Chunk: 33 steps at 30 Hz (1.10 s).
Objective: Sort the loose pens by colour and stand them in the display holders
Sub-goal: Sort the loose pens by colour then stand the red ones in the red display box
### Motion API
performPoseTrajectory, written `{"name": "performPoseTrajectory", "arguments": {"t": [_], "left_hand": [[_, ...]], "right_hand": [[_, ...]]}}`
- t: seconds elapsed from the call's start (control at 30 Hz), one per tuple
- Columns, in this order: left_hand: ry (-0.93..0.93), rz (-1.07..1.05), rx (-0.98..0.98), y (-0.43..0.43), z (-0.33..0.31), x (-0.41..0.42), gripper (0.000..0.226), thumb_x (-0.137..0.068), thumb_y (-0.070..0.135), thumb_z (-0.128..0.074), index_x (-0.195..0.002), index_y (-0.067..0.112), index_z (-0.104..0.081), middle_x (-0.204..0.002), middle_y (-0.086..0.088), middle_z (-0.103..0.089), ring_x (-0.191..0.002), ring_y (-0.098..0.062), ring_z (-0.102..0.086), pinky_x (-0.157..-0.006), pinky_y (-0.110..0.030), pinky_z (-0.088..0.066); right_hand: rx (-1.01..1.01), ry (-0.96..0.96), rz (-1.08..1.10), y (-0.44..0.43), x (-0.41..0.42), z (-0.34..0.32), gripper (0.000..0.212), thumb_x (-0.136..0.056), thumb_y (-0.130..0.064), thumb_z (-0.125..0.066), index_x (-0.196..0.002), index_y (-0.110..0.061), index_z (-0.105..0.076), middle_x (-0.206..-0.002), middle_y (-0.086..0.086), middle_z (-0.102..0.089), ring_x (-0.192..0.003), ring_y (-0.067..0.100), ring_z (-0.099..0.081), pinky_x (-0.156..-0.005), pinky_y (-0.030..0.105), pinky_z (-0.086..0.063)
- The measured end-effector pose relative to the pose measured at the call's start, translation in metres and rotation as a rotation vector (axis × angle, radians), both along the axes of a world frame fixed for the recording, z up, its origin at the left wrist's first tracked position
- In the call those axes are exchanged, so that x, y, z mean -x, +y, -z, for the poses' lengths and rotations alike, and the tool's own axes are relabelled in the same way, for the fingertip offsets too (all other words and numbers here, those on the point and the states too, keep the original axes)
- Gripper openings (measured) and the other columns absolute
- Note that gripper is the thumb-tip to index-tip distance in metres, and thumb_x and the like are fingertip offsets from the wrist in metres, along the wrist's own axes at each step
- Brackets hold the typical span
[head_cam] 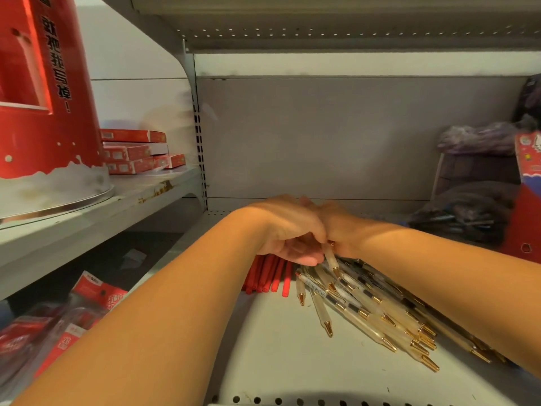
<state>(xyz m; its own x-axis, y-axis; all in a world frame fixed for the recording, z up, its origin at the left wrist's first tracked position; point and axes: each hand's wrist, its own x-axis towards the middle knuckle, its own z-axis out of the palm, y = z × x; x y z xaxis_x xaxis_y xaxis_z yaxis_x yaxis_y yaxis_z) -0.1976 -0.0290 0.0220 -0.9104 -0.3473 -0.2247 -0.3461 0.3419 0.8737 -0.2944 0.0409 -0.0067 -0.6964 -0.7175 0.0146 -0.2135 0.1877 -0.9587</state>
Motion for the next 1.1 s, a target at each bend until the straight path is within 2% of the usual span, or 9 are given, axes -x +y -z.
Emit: {"name": "performPoseTrajectory", "arguments": {"t": [0.17, 0.27, 0.4, 0.5, 0.6, 0.73, 0.83, 1.0, 1.1], "left_hand": [[0.034, -0.062, -0.05, -0.004, 0.002, -0.001, 0.019, -0.088, -0.001, -0.067, -0.107, -0.002, -0.066, -0.074, -0.008, -0.07, -0.06, -0.011, -0.068, -0.06, -0.022, -0.059], [0.031, -0.093, -0.065, -0.005, 0.005, 0.0, 0.018, -0.091, 0.006, -0.065, -0.108, 0.0, -0.065, -0.084, -0.01, -0.068, -0.068, -0.015, -0.068, -0.063, -0.025, -0.061], [0.039, -0.124, -0.1, -0.008, 0.006, 0.0, 0.007, -0.096, 0.008, -0.06, -0.097, 0.003, -0.065, -0.083, -0.009, -0.068, -0.073, -0.017, -0.068, -0.071, -0.03, -0.061], [0.063, -0.193, -0.109, -0.019, 0.004, 0.001, 0.011, -0.097, 0.004, -0.055, -0.101, 0.001, -0.064, -0.089, -0.013, -0.068, -0.075, -0.022, -0.07, -0.069, -0.032, -0.061], [0.025, -0.212, 0.0, -0.022, 0.004, 0.001, 0.01, -0.096, 0.002, -0.052, -0.094, -0.001, -0.061, -0.068, -0.012, -0.071, -0.059, -0.018, -0.069, -0.059, -0.027, -0.059], [-0.127, -0.153, 0.169, -0.015, 0.012, 0.001, 0.011, -0.096, 0.003, -0.056, -0.098, -0.003, -0.065, -0.067, -0.01, -0.07, -0.052, -0.012, -0.062, -0.058, -0.02, -0.055], [-0.194, -0.142, 0.223, -0.017, 0.019, 0.003, 0.016, -0.097, 0.006, -0.057, -0.107, -0.002, -0.067, -0.082, -0.01, -0.07, -0.07, -0.019, -0.069, -0.075, -0.027, -0.06], [-0.12, -0.241, 0.31, -0.017, 0.021, 0.011, 0.029, -0.095, 0.03, -0.063, -0.092, 0.002, -0.061, -0.08, -0.015, -0.071, -0.066, -0.025, -0.074, -0.061, -0.034, -0.062], [-0.14, -0.215, 0.401, -0.009, 0.025, 0.019, 0.047, -0.082, 0.047, -0.075, -0.092, 0.006, -0.057, -0.088, -0.012, -0.068, -0.068, -0.024, -0.073, -0.059, -0.035, -0.062]], "right_hand": [[0.018, -0.028, -0.04, 0.005, -0.002, -0.004, 0.048, -0.106, -0.04, -0.036, -0.121, 0.002, -0.056, -0.109, 0.02, -0.069, -0.1, 0.029, -0.068, -0.088, 0.038, -0.056], [0.072, -0.058, -0.092, 0.006, -0.008, -0.002, 0.046, -0.106, -0.036, -0.036, -0.116, 0.002, -0.061, -0.098, 0.016, -0.069, -0.094, 0.025, -0.067, -0.097, 0.044, -0.052], [0.093, -0.125, -0.15, 0.008, -0.01, -0.005, 0.047, -0.104, -0.044, -0.036, -0.092, -0.008, -0.063, -0.075, 0.004, -0.068, -0.081, 0.018, -0.064, -0.086, 0.034, -0.049], [-0.019, 0.091, -0.07, 0.017, -0.004, -0.009, 0.033, -0.104, -0.031, -0.042, -0.1, -0.008, -0.065, -0.085, 0.009, -0.06, -0.077, 0.02, -0.055, -0.078, 0.036, -0.046], [-0.197, 0.335, -0.074, 0.032, 0.005, -0.012, 0.022, -0.098, -0.007, -0.051, -0.106, -0.014, -0.07, -0.08, 0.007, -0.065, -0.063, 0.013, -0.055, -0.06, 0.025, -0.045], [-0.343, 0.439, -0.268, 0.044, 0.003, -0.016, 0.022, -0.093, -0.007, -0.061, -0.112, -0.017, -0.068, -0.065, -0.004, -0.07, -0.052, 0.003, -0.061, -0.052, 0.015, -0.048], [-0.469, 0.516, -0.319, 0.041, -0.007, -0.013, 0.034, -0.093, -0.021, -0.064, -0.126, -0.022, -0.055, -0.066, -0.003, -0.07, -0.05, 0.005, -0.058, -0.048, 0.017, -0.046], [-0.783, 0.948, -0.246, 0.062, -0.023, -0.019, 0.059, -0.08, -0.07, -0.058, -0.119, -0.026, -0.049, -0.082, -0.008, -0.058, -0.068, 0.005, -0.055, -0.053, 0.022, -0.039], [-0.944, 0.97, -0.307, 0.081, -0.034, -0.013, 0.075, -0.061, -0.088, -0.058, -0.103, -0.026, -0.054, -0.089, -0.008, -0.061, -0.071, 0.006, -0.055, -0.058, 0.023, -0.044]]}}
